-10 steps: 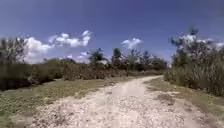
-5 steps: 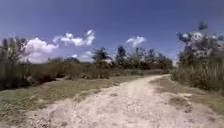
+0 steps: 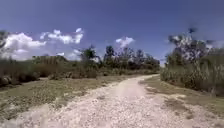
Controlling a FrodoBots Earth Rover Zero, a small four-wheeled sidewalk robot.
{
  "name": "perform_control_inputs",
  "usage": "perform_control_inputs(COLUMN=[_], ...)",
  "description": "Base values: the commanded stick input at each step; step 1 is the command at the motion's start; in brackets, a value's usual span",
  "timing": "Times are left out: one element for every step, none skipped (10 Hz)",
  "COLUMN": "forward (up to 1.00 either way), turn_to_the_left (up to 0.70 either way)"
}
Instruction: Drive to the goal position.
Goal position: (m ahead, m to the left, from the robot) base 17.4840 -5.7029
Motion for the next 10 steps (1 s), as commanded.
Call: perform_control_inputs(forward=[0.7,0.7,0.7,0.7,0.7,0.7,0.7,0.7,0.7,0.7], turn_to_the_left=[0.0,0.0,0.0,0.0,0.0,0.0,0.0,0.0,0.0,0.0])
